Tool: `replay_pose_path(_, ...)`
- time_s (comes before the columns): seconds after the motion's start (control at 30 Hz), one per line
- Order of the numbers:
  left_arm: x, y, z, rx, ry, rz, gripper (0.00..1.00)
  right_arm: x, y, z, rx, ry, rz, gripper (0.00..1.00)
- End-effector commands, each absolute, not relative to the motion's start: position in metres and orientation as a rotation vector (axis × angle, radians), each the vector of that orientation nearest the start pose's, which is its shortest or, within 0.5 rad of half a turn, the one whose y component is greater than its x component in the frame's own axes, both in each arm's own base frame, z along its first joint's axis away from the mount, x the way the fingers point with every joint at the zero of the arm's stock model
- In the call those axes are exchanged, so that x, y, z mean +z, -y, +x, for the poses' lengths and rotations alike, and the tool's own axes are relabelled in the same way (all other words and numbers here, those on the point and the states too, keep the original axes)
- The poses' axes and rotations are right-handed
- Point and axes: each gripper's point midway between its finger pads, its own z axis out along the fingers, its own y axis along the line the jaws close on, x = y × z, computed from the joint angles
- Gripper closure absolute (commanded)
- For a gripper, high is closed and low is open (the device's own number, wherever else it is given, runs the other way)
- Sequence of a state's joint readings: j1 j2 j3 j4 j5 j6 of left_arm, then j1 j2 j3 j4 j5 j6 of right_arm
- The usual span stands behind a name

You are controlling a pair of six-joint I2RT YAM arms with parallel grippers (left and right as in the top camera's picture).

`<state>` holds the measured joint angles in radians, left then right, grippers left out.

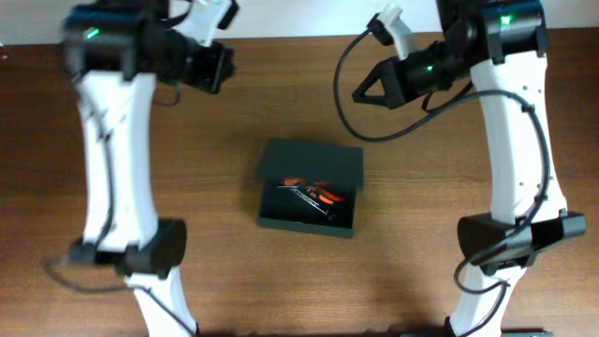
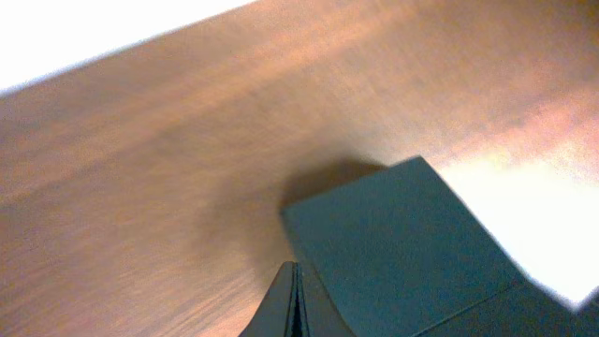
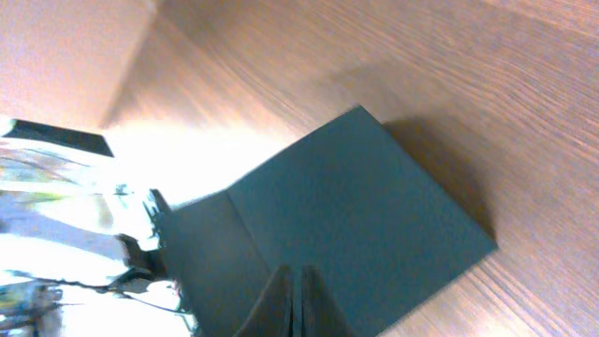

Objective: Pack container
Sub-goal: 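Swing the lid closed over the box with both grippers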

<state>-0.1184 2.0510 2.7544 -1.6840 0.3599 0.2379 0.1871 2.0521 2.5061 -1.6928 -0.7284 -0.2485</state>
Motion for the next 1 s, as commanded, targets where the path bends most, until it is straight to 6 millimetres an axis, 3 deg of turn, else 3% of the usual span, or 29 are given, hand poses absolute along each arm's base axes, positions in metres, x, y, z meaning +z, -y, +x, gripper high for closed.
replay_pose_path(0.0, 0.396, 0.081, 0.390, -0.222, -2.375, 0.459, 0.98, 0.333, -0.189, 0.355, 0.821, -2.555, -0.709, 0.96)
replay_pose_path(0.1, 0.410, 0.054, 0.381, -0.054, -2.365, 0.333, 0.98, 0.343, -0.192, 0.346, 0.786, -2.541, -0.714, 0.95)
replay_pose_path(0.2, 0.410, 0.038, 0.379, 0.048, -2.375, 0.290, 0.98, 0.340, -0.174, 0.351, 0.629, -2.597, -0.594, 0.95)
replay_pose_path(0.27, 0.403, 0.032, 0.381, 0.054, -2.402, 0.276, 0.98, 0.334, -0.150, 0.361, 0.450, -2.642, -0.467, 0.95)
replay_pose_path(0.3, 0.388, 0.025, 0.383, 0.064, -2.459, 0.262, 0.98, 0.329, -0.121, 0.372, 0.270, -2.674, -0.305, 0.95)
replay_pose_path(0.4, 0.359, 0.011, 0.385, 0.083, -2.565, 0.232, 0.98, 0.323, -0.087, 0.381, 0.087, -2.693, -0.143, 0.91)
replay_pose_path(0.5, 0.329, 0.000, 0.381, 0.088, -2.676, 0.205, 0.98, 0.312, -0.080, 0.379, 0.074, -2.736, -0.097, 0.91)
replay_pose_path(0.63, 0.298, -0.013, 0.370, 0.087, -2.796, 0.167, 0.98, 0.288, -0.088, 0.362, 0.089, -2.837, -0.138, 0.91)
replay_pose_path(0.73, 0.282, -0.016, 0.362, 0.082, -2.857, 0.154, 0.98, 0.260, -0.100, 0.338, 0.070, -2.948, -0.211, 0.92)
replay_pose_path(0.97, 0.271, -0.014, 0.351, 0.069, -2.907, 0.131, 0.98, 0.204, -0.152, 0.298, 0.021, -3.081, -0.509, 0.92)
